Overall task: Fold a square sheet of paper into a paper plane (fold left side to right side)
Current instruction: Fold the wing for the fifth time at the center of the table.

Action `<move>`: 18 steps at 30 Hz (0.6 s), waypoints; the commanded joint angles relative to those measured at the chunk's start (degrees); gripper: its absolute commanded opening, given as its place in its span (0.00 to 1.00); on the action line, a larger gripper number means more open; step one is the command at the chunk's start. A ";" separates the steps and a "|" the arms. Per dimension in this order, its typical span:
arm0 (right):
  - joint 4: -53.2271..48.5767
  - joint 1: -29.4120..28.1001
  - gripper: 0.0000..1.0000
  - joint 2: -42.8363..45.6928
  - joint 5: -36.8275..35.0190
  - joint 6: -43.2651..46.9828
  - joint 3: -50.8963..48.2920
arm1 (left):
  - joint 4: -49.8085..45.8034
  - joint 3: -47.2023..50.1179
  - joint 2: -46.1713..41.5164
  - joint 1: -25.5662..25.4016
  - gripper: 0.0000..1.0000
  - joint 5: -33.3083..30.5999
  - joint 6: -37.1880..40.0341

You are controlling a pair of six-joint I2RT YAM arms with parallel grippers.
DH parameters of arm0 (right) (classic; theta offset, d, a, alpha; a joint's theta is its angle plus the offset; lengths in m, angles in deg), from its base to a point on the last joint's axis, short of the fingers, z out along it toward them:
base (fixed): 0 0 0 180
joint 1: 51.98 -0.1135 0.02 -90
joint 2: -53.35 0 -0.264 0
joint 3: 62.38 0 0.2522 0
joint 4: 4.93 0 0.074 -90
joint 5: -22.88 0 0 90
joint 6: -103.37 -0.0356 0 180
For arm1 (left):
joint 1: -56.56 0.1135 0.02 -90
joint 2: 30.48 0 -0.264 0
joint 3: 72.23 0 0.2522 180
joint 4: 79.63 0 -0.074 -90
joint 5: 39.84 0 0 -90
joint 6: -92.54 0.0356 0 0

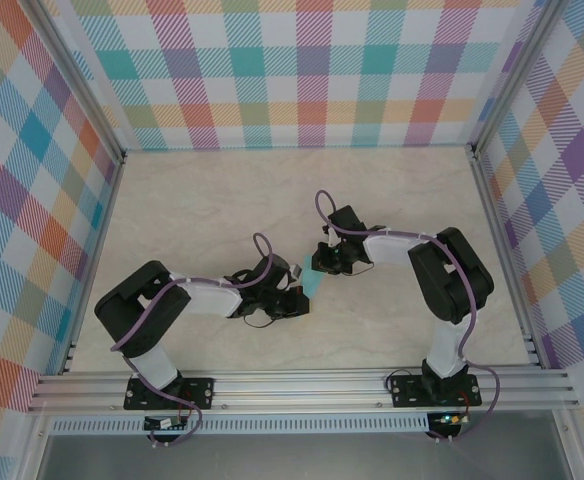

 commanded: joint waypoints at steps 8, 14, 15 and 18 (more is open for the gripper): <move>-6.73 0.14 0.12 -3.41 -4.54 1.78 1.03 | -1.84 1.22 -2.95 0.13 0.00 -2.38 -0.70; -7.17 0.16 0.12 -3.52 -4.72 2.04 1.31 | -2.46 1.46 -3.35 0.59 0.00 -2.78 -0.37; -7.25 0.15 0.12 -3.52 -4.69 2.10 1.40 | -2.34 1.53 -3.13 0.53 0.00 -2.78 -0.26; -7.42 0.15 0.12 -3.42 -4.66 2.14 1.49 | -2.12 1.95 -2.47 0.72 0.00 -2.88 -0.21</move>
